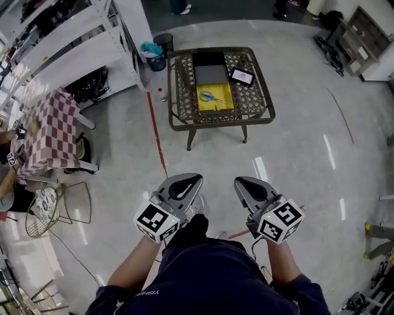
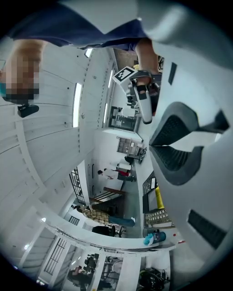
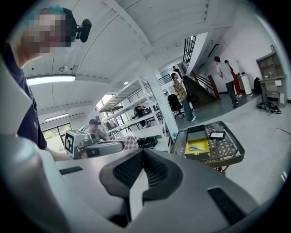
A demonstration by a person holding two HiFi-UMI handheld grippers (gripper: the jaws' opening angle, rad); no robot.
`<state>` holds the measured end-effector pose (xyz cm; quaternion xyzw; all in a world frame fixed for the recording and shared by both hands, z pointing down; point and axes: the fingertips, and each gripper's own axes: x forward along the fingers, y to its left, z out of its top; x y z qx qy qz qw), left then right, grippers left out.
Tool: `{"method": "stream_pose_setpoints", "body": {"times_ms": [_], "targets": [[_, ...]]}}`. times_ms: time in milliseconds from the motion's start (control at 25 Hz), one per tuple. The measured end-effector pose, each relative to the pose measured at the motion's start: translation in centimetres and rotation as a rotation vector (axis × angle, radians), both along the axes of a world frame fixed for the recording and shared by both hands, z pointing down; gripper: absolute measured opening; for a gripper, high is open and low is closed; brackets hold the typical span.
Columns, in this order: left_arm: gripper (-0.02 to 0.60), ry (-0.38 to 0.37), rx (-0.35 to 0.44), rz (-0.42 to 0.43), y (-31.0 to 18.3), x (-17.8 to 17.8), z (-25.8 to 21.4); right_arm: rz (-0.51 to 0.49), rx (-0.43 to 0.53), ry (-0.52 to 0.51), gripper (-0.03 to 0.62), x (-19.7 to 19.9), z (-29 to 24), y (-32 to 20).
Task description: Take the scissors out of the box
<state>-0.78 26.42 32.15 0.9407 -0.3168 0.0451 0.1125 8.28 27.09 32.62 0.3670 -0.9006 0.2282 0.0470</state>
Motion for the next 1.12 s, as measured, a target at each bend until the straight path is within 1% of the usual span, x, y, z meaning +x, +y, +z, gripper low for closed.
{"method": "stream_pose_setpoints", "body": {"times_ms": [240,440,760,1120], "targets": [[0.025,0.008,-0.023,0.021,-5.3,-2.6,0.6,0.014,-0.021,0.017,0.018,-2.6,0.5,-5.4],[0.025,0.014,-0.03,0.032,-9.2,-4.0,1.3,0.017,-0.031,0.03,0.018,-4.2,1.1,-9.1],[0.025,0.019,-0.037,0.047,-13.3,-5.4,1.4,0.006,-0.026,0.067,0.018,-6.1,1.2,-13.5],[0.025,0.019,-0.039,0.048,-17.3,-5.5,1.3,-0.005,-0.021,0.088,0.018,-6.3,1.3,-17.5]]}}
